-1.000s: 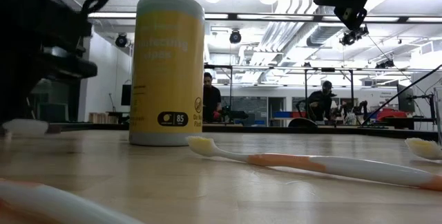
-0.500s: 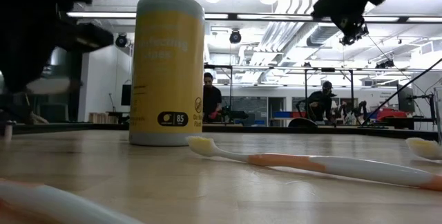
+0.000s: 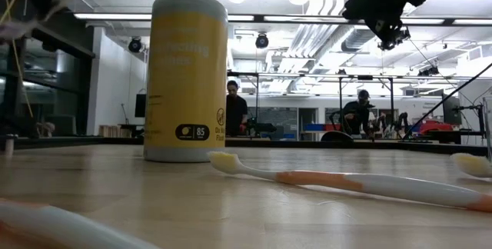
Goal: Pick & Place toothbrushing station
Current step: Put the purple toothbrush in the bottom section of the transparent organizer
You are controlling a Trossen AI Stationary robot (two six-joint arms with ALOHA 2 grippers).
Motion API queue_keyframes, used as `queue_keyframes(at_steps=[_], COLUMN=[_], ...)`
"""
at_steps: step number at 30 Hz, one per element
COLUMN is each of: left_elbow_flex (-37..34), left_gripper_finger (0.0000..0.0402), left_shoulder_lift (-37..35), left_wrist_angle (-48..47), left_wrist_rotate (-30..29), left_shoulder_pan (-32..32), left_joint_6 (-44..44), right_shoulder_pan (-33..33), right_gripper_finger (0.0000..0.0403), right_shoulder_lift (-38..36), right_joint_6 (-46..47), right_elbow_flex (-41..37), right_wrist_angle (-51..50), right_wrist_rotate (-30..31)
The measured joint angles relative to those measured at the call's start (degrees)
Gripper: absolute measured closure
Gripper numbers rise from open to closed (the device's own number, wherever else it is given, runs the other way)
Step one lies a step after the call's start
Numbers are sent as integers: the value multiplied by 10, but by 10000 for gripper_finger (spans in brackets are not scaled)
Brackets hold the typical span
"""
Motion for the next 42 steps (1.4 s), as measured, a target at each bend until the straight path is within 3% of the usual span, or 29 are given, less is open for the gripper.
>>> queue_keyframes(at_steps=[11,21,35,42], left_elbow_flex=[66,71,71,71], left_gripper_finger=[399,399,399,399], left_shoulder_lift=[2,3,25,47], left_wrist_angle=[4,113,317,371], left_wrist_rotate=[-140,-243,-309,-320], left_shoulder_pan=[-44,-67,-111,-81], left_joint_6=[145,369,738,807], right_shoulder_pan=[0,0,0,0], right_gripper_finger=[350,350,350,350], right_shoulder_lift=[0,0,8,49], right_joint_6=[0,0,15,70], right_elbow_flex=[0,0,0,0], right_wrist_angle=[7,61,216,313], right_wrist_rotate=[0,-51,-141,-190])
